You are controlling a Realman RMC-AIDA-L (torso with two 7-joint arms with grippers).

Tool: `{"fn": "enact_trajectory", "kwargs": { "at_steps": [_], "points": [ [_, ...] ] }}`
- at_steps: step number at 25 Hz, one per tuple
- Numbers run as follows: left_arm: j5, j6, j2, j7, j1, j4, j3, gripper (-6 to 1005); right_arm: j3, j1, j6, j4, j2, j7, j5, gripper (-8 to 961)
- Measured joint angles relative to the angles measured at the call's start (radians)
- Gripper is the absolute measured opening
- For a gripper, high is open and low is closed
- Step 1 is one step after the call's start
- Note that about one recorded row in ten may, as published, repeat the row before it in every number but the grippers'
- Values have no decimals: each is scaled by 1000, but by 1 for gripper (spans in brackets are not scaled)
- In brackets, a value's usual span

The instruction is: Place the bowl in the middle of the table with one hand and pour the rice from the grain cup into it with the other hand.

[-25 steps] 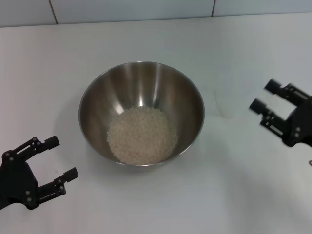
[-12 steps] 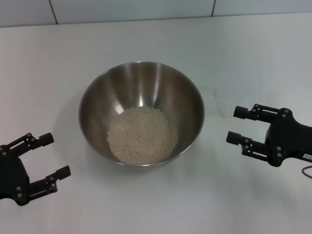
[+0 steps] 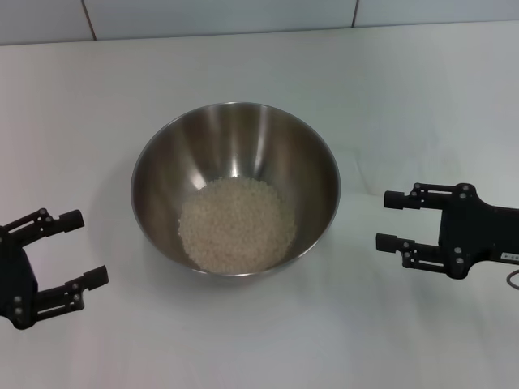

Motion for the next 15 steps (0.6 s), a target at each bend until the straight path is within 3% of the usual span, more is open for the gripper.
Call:
{"fn": "enact_trajectory", "kwargs": {
  "at_steps": [7, 15],
  "points": [
    [0, 4, 2, -19, -7, 23, -2, 800, -74, 13, 42, -27, 2, 23, -3, 605],
    [1, 8, 2, -20, -11, 24, -1, 800, -86, 24, 59, -32, 2, 25, -3, 605]
  ]
}}
